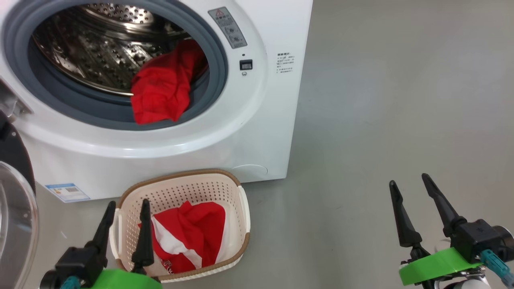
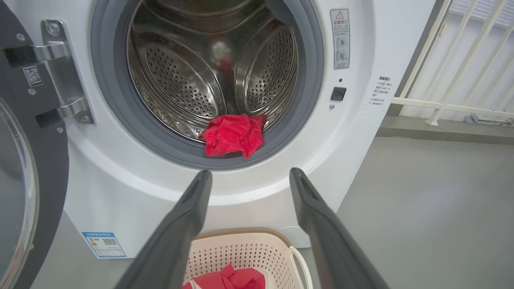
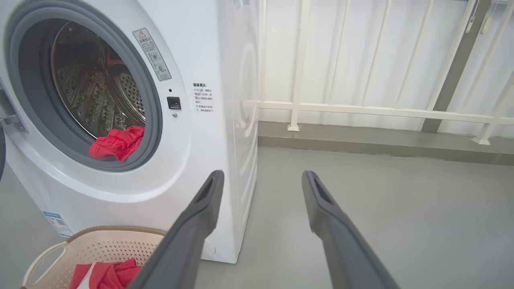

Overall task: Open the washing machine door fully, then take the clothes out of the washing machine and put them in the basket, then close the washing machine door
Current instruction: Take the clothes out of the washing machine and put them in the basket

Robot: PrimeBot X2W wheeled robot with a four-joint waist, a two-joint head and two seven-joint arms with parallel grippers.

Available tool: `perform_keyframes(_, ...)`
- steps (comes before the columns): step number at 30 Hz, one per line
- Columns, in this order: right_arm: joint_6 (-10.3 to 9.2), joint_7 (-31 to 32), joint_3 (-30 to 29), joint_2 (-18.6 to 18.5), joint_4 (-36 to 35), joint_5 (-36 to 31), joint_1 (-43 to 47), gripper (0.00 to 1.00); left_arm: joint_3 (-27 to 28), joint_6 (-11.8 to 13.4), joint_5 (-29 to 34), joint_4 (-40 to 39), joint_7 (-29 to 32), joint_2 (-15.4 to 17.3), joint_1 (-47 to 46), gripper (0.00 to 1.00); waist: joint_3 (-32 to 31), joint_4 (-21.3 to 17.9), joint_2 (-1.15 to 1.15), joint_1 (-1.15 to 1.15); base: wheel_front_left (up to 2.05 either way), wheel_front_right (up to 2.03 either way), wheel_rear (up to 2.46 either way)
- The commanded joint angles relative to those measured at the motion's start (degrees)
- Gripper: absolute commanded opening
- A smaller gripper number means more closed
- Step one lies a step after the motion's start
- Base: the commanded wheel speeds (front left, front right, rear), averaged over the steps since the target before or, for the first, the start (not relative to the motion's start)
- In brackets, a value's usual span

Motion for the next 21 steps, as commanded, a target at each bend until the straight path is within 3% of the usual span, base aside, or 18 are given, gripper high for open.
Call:
perform_keyframes(1,0.35,-0.26,0.68,-0.61,-2.16,-0.94,0.17,1.00,2.54,0.44,1.00,-2.73,-0.70,0.61,0.22,1.00,-0.74,0.14,0.00,0.00,0.00,0.00,0.00)
perform_keyframes(10,0.35,-0.30,-0.29,-0.61,-5.23,-0.20,4.44,1.00,4.77,1.53,2.57,-8.72,-0.70,-0.10,6.84,1.00,-3.80,-0.68,0.00,0.00,0.00,0.00,0.00)
perform_keyframes(21,0.35,-0.33,0.50,-0.61,-6.54,0.52,7.74,1.00,6.74,2.15,1.30,-9.44,-0.70,-0.20,12.97,1.00,-7.53,-2.19,0.00,0.00,0.00,0.00,0.00)
